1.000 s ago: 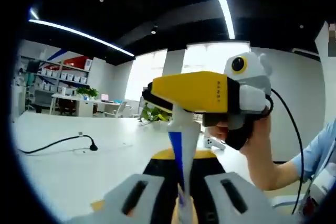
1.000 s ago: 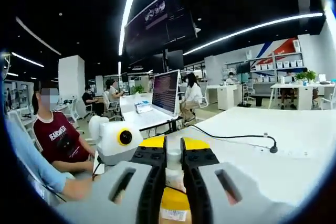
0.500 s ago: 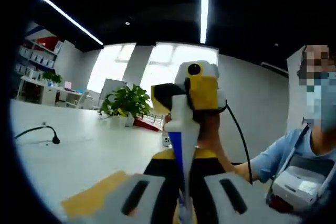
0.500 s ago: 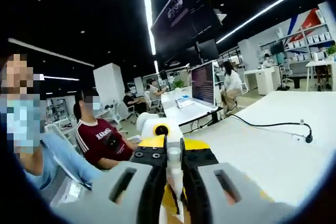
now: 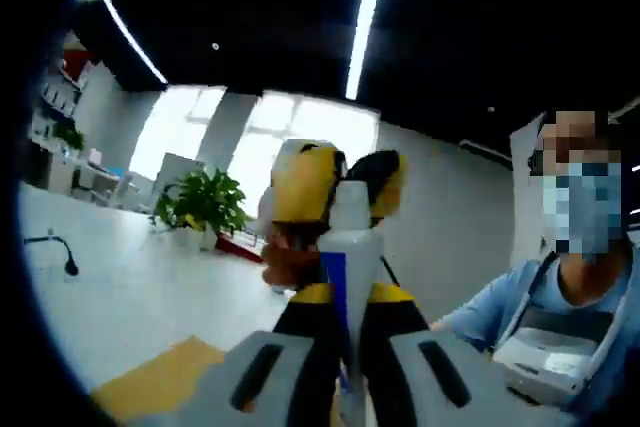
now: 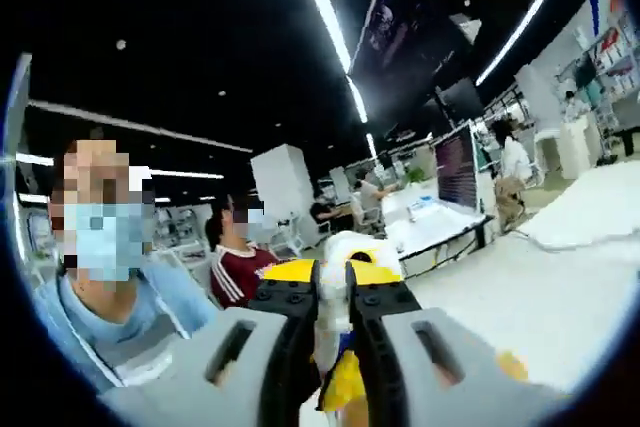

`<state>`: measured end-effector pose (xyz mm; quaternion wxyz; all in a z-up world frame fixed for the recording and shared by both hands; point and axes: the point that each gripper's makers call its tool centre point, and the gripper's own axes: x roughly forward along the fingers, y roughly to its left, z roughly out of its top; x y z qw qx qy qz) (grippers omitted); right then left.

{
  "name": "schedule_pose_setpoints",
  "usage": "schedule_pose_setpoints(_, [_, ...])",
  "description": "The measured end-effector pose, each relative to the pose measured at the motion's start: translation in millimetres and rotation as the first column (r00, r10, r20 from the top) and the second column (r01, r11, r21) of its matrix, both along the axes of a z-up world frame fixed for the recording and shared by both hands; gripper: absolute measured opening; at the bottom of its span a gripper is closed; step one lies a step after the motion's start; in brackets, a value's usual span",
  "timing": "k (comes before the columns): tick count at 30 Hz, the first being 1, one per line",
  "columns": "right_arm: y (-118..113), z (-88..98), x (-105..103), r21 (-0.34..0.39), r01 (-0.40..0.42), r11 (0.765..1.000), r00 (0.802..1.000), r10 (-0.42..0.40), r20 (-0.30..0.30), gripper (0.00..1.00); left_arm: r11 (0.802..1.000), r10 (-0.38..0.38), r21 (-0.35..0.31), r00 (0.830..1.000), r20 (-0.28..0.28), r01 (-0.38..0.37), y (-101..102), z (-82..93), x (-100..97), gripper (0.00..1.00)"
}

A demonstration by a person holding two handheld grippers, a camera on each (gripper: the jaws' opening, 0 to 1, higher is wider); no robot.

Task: Pick up the toothpaste unscrew the cap squeeze it onto the small board screw the cap back on and return it to the table

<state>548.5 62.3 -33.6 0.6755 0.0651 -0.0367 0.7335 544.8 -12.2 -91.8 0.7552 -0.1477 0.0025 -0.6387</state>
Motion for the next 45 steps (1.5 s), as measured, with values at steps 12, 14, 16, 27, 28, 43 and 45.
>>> schedule_pose_setpoints(12, [9.0, -16.3, 67.1, -0.070, 0.514, 0.855, 0.858, -0.511, 0.062, 0.17, 0.715, 0.651, 0.147, 0.727, 0.217, -0.684, 44.5, -13.8, 84.9, 0.03])
schedule_pose_setpoints(14, [10.6, -18.7, 67.3, -0.078, 0.547, 0.834, 0.837, -0.544, 0.054, 0.13, 0.662, 0.694, 0.149, 0.675, 0.250, -0.735, 50.7, -14.7, 89.7, 0.03])
schedule_pose_setpoints(16, [9.0, -18.1, 70.3, -0.072, 0.591, 0.803, 0.806, -0.591, 0.025, 0.12, 0.657, 0.698, 0.150, 0.672, 0.247, -0.739, 50.9, -15.1, 90.2, 0.03])
schedule_pose_setpoints(27, [6.7, -18.0, 47.7, -0.164, 0.611, 0.774, 0.791, -0.605, 0.091, 0.09, 0.884, 0.456, 0.090, 0.889, 0.046, -0.458, 30.2, -9.4, 64.1, 0.03])
schedule_pose_setpoints(28, [6.4, -17.4, 46.5, -0.176, 0.591, 0.787, 0.805, -0.587, 0.081, 0.08, 0.896, 0.435, 0.082, 0.899, 0.045, -0.437, 28.9, -8.5, 62.0, 0.03])
schedule_pose_setpoints(43, [10.5, -5.9, -31.8, -0.113, -0.121, 0.986, 0.960, 0.087, -0.266, 0.08, 0.939, -0.333, -0.096, 0.943, -0.019, 0.330, 3.7, 11.7, -49.8, 0.02])
schedule_pose_setpoints(45, [10.1, -3.1, -45.9, -0.042, -0.248, 0.968, 0.939, 0.229, -0.257, 0.09, 0.913, -0.386, -0.132, 0.922, 0.019, 0.385, 0.7, 14.7, -61.9, 0.03])
